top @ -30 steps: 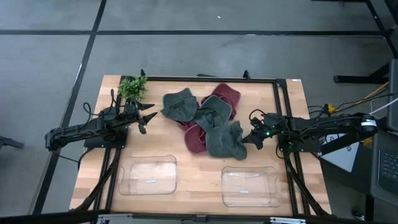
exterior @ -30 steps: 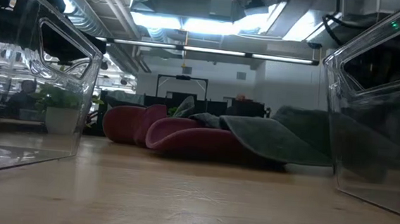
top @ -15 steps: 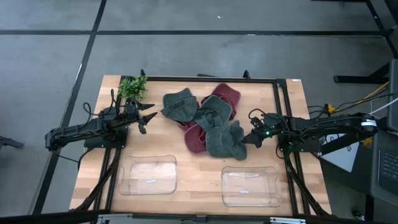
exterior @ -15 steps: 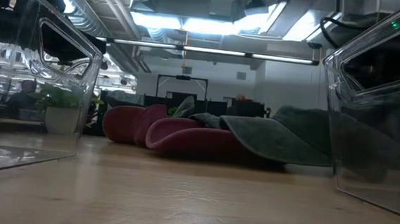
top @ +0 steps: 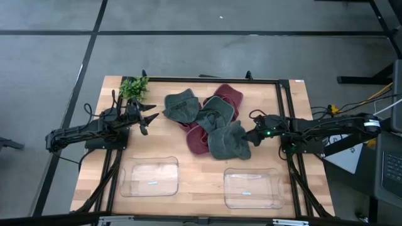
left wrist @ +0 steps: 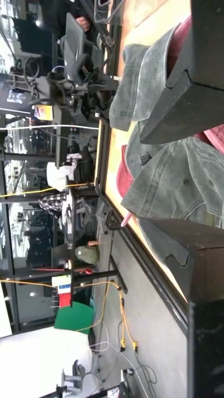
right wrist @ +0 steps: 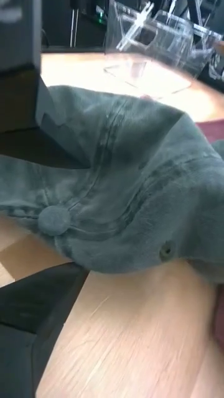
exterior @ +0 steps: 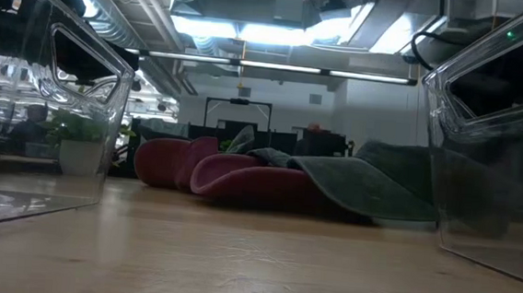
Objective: Pick & Place hat
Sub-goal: Put the bottom right black cap into the right transparent bin
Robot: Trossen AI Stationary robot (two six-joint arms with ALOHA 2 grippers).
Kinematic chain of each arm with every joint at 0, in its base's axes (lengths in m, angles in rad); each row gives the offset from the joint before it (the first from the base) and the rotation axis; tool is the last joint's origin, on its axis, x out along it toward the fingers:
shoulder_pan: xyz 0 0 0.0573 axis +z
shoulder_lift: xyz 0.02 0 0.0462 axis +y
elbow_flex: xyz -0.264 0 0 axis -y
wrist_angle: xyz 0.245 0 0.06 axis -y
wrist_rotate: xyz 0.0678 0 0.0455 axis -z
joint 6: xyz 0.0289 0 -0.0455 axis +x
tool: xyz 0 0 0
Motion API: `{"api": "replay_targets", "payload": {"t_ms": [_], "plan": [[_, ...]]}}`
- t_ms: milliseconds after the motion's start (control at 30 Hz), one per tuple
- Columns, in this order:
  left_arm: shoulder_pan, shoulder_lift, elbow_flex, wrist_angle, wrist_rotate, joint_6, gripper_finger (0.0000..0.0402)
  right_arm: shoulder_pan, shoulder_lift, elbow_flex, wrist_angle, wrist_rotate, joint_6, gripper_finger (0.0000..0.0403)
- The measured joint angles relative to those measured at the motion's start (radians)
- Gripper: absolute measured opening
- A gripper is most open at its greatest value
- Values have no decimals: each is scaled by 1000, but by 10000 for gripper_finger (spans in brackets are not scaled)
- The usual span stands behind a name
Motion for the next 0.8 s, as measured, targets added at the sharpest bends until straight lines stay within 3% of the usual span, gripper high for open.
{"api": "replay_targets", "payload": {"t_ms": [400, 800], "plan": [[0, 0, 0, 0, 0, 0, 198, 0, 109, 0, -30, -41, 56, 259], [0, 0, 0, 0, 0, 0, 198, 0, 299, 1, 234, -115, 71, 259]]}}
